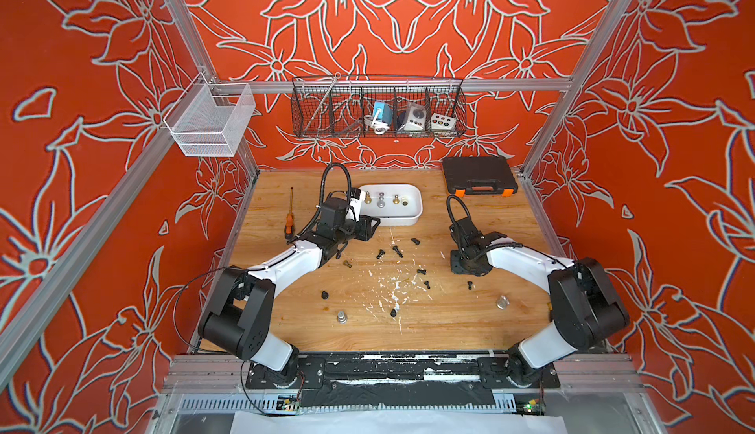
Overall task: Put the chess pieces into the storage box
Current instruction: Pick up the chess piece at the center of the board.
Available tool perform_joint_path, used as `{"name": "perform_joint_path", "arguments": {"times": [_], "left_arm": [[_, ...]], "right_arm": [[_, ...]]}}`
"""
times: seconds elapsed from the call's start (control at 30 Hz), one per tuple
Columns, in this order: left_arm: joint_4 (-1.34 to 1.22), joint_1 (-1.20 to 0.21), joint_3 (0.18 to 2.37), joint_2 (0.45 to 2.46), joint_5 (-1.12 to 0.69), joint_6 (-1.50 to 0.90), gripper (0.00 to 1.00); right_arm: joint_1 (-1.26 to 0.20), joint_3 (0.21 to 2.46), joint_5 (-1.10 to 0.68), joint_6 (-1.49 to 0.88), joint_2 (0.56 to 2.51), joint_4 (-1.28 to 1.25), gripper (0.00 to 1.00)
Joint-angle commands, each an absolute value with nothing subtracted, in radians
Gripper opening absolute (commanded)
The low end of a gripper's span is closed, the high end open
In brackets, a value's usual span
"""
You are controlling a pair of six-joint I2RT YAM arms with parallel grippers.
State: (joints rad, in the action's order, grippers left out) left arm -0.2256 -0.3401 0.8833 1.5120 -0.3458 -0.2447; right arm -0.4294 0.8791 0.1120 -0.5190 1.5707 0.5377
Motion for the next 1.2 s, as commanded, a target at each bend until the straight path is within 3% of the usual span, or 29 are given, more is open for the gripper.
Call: {"name": "perform_joint_path", "arguments": {"times": [0.0,0.8,1.17], "left_arm": [[-0.232,-0.335,0.881,1.492,-0.366,-0.25,0.43],[-0.23,-0.336,0.879,1.491,-0.364,-0.254,0.43],[-0.229,-0.336,0.877,1.484,-0.361,-0.255,0.43]], "right_arm": [[-0.422,0.868,0.12,-0.543,1.588,0.525,0.38],[-0.42,0.832,0.142,-0.567,1.613,0.496,0.29],[-0.402,0.858,0.159,-0.556,1.504,0.537,0.27]]}}
